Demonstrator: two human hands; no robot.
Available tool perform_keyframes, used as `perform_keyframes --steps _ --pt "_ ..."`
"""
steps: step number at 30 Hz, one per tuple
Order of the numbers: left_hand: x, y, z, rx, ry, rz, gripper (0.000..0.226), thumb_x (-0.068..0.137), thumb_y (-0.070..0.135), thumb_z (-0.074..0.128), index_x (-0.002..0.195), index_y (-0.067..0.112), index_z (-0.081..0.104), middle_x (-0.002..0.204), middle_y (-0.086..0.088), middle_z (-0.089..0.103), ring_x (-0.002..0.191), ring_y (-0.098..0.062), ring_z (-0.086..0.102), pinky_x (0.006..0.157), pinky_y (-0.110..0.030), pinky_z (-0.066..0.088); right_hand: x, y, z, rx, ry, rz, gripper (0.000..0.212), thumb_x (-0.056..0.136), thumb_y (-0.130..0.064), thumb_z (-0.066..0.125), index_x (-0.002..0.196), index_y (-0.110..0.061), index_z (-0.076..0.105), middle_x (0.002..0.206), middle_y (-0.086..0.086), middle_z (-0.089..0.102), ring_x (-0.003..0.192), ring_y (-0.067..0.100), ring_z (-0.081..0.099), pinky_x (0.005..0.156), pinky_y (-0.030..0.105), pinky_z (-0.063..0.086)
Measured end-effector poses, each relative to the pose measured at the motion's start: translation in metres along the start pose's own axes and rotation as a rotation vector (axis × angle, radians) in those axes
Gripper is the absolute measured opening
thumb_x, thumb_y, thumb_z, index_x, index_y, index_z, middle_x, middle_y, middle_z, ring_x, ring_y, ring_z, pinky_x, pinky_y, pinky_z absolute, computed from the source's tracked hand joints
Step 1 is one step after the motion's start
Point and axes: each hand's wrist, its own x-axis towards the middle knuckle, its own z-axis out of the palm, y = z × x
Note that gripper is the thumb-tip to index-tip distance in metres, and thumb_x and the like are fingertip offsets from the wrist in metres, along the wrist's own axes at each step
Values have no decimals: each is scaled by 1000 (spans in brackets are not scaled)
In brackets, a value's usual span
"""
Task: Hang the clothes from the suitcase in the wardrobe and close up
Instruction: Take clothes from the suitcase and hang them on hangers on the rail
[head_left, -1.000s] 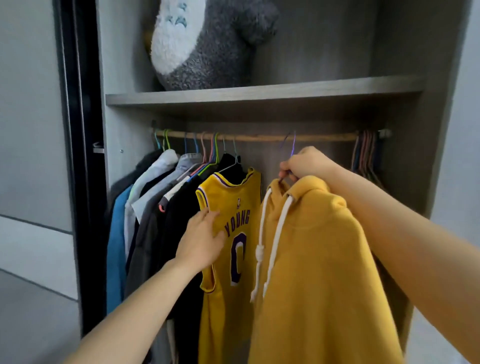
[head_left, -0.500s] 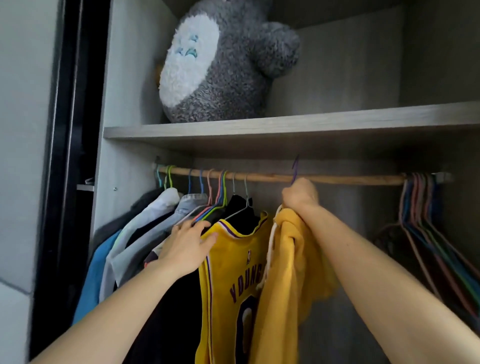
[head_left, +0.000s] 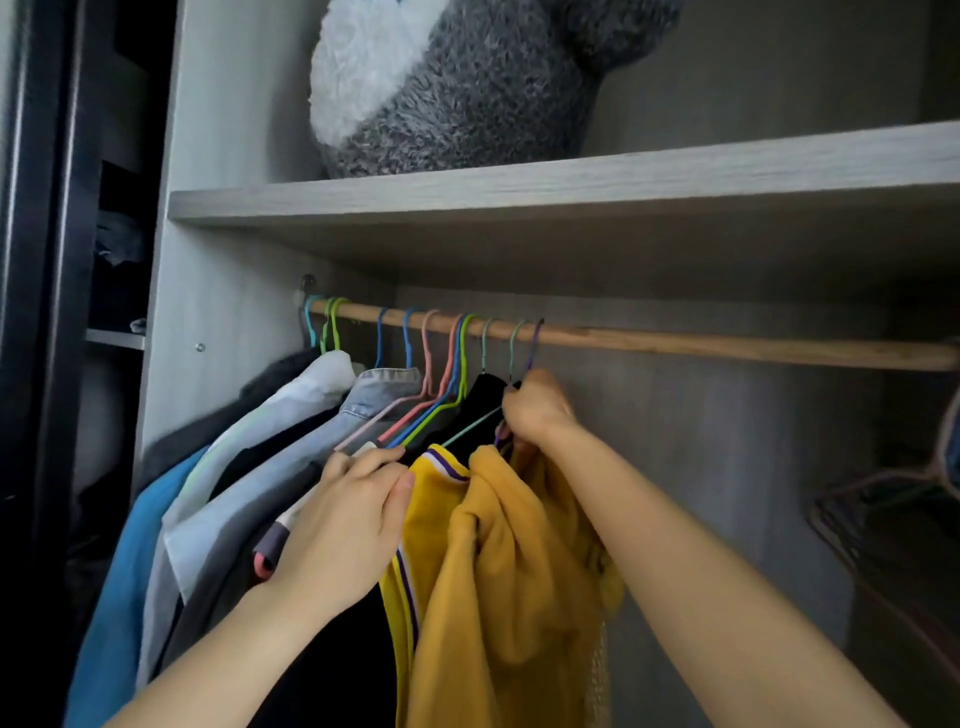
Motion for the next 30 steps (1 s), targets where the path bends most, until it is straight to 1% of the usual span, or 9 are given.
perform_keyframes --steps 6,9,11,14,17,19,21,26,30 --pt "-3 -4 8 -26 74 22 45 101 40 30 119 21 67 126 11 61 100 -2 37 90 -21 38 7 1 19 54 29 -21 28 101 -18 45 75 -12 51 76 11 66 54 18 62 41 22 45" --pt "-7 -2 8 -34 59 22 52 99 45 25 123 24 65 131 14 58 113 -6 44 94 -23 39 3 9 22 -208 83 -181 27 102 -25 40 85 -10 54 89 14 65 82 31 66 60 29 44" --pt "-13 2 5 -53 33 -3 50 99 45 26 130 25 60 137 15 54 127 -8 42 105 -29 39 -4 17 27 -332 141 -244 34 104 -27 34 96 -6 58 94 19 65 91 36 64 64 30 37" --pt "-20 9 -1 -98 -29 16 51 101 44 22 142 27 46 147 15 42 141 -4 28 118 -26 21 -9 22 29 -312 204 -222 40 105 -29 31 107 -1 58 105 25 66 98 40 63 69 36 41" --pt "-50 5 -12 -207 -52 -43 46 104 37 26 149 30 31 154 19 26 143 7 13 116 -13 8 -26 18 36 -173 190 -97 41 102 -32 39 122 1 52 125 26 58 117 40 53 91 41 42" --pt "-84 1 -25 -219 -2 -88 46 104 29 32 150 29 30 154 22 22 142 9 13 109 -2 7 -55 10 43 -89 243 -76 44 97 -32 47 129 -3 49 138 19 46 131 35 37 103 43 32" --pt "-125 -7 -41 -189 23 -167 46 103 25 37 149 30 32 153 21 26 140 10 17 105 -1 11 -100 -2 53 -39 271 -197 42 91 -29 54 128 -9 49 138 11 40 132 31 30 104 44 26" --pt "-249 -45 -85 -112 -27 -465 43 100 15 43 143 19 44 150 3 40 137 -12 35 107 -16 22 -241 -25 123 -75 112 -492 39 83 -24 60 118 -12 50 132 7 40 124 27 31 97 42 24" --pt "-374 -83 -127 -8 -202 -746 39 98 14 45 136 12 50 147 -8 42 134 -26 40 108 -35 33 -360 -22 203 -117 -264 -472 34 85 -22 58 116 -12 49 130 4 39 122 27 31 99 41 24"
